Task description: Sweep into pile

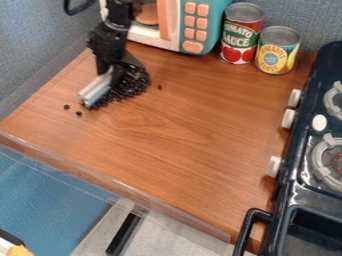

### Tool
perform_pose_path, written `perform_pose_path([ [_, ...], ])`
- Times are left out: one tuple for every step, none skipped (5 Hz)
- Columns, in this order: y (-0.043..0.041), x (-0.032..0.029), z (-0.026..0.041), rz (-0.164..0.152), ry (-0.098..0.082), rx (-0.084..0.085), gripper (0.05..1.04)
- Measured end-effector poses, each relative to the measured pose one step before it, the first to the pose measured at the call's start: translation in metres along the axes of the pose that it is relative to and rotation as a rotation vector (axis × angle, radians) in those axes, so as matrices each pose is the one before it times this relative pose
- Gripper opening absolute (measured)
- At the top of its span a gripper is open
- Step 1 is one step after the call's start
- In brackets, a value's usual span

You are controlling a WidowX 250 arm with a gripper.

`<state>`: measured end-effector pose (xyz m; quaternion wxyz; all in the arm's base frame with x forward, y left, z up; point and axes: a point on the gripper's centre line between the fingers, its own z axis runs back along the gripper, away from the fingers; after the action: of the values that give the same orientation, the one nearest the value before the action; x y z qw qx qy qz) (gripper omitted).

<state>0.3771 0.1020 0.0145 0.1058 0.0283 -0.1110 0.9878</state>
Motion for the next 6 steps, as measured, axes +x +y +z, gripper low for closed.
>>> perform_pose_path([
  [0.01542,-0.00284,0.00353,-0.0278,0.0149,0.0053,0.380],
  [0.01112,0.00158,0.00244,-0.0157,0.0013,0.0089,0.380],
  [0.01149,-0.00096,0.00252,-0.0257,0.0071,0.0042,0.380],
  [0.00495,0.00536,0.00272,-0.0015,-0.0001,0.0064,0.380],
  [0.00068,0.00238,0.00673,0.0024,0.0092,0.0081,0.380],
  [-0.01638,0.00420,0.02484,0.0359,0.0549,-0.0037,0.380],
])
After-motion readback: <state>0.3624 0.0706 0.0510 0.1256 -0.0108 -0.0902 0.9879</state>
